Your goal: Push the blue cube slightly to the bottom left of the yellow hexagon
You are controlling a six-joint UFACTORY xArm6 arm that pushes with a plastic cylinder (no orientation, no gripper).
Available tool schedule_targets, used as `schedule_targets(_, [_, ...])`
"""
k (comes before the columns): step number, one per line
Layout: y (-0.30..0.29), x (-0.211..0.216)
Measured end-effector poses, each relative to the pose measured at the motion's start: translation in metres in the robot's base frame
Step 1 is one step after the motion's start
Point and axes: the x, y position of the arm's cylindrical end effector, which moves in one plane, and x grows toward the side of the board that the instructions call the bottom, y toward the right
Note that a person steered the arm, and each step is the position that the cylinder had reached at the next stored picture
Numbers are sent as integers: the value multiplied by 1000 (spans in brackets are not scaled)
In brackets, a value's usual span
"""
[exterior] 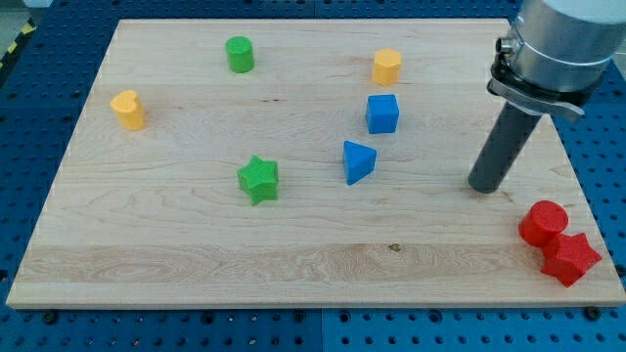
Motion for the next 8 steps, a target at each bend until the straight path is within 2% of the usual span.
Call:
schedule_targets(1, [-2,-3])
schedule_targets(3, [-60,-4])
schedule_targets(5, [-80,-54])
schedule_targets(8, [-108,-82])
